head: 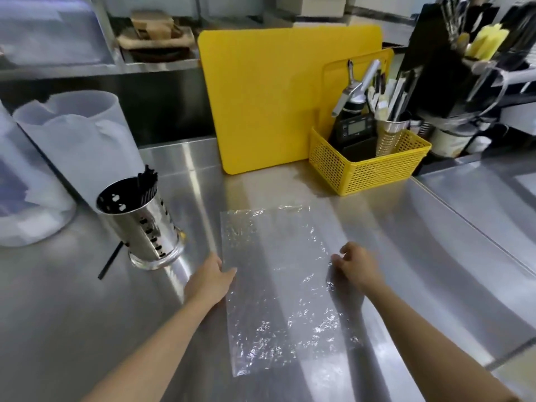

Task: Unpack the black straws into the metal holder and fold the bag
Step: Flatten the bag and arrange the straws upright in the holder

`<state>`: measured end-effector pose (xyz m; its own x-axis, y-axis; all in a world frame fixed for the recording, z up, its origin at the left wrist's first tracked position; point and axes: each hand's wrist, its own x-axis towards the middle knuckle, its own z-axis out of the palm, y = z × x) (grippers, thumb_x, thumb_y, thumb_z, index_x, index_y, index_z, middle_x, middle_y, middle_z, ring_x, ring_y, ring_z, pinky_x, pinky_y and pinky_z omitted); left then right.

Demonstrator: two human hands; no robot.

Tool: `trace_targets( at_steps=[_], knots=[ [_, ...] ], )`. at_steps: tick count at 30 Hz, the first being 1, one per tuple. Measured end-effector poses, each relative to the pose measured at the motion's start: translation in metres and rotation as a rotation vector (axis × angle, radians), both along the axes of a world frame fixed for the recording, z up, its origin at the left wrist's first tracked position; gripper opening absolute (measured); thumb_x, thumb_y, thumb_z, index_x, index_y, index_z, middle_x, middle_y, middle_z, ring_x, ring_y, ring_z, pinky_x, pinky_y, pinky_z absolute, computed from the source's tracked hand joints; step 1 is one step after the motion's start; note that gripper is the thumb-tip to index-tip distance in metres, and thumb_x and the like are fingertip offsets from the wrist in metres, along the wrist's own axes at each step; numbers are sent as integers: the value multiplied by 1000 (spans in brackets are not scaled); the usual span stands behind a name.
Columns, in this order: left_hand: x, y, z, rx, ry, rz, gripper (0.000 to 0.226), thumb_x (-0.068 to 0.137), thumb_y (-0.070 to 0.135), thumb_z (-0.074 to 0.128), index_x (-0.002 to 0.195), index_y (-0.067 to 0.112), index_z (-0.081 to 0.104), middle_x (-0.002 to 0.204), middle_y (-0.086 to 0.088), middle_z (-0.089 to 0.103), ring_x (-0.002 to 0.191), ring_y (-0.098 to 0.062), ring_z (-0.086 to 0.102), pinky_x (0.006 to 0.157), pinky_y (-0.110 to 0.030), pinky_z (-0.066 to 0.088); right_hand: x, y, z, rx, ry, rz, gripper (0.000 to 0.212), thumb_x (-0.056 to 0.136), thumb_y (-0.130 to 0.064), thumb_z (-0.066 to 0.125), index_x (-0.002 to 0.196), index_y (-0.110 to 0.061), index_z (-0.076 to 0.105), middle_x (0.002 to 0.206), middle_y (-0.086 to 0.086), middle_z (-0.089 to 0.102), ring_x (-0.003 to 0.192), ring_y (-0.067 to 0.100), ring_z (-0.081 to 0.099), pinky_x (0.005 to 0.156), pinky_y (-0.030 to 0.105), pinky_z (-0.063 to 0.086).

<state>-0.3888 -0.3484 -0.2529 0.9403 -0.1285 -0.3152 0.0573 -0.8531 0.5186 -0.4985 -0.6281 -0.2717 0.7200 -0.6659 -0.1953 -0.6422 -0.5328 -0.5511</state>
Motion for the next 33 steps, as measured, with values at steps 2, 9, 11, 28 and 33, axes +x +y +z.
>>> trace_targets(
  at_steps=[2,9,11,28,33],
  knots=[
    [4,5,4,26,-11,-13,27,84,44,54,90,18,52,93,-1,64,90,-26,59,77,-32,44,5,-4,7,-124,64,45,28,87,-29,53,111,-14,54,112,10,63,102,33,58,80,36,43],
    [14,51,33,56,-96,31,22,87,46,47,88,24,52,88,8,62,80,-19,54,72,-31,37,46,11,46,-137,-52,88,42,87,-33,58,121,-9,50,106,14,67,103,33,58,74,34,42],
    [15,70,39,70,-125,66,23,87,46,45,91,25,53,95,8,63,84,-20,56,73,-31,38,62,36,57,-48,-135,145,46,84,-35,63,120,-8,51,105,14,66,99,33,59,75,36,43],
    [65,200,13,168,-393,213,34,88,34,52,113,12,54,115,-8,59,113,-28,51,89,-37,43,172,274,59,516,-502,598,103,55,-31,85,137,-35,21,127,-26,36,123,5,42,105,28,34],
    [89,196,-3,214,-427,165,38,90,39,48,115,10,53,116,-8,58,111,-27,52,91,-36,41,181,289,46,552,-601,525,110,51,-40,82,137,-38,14,135,-19,33,122,-14,35,100,15,32]
  ],
)
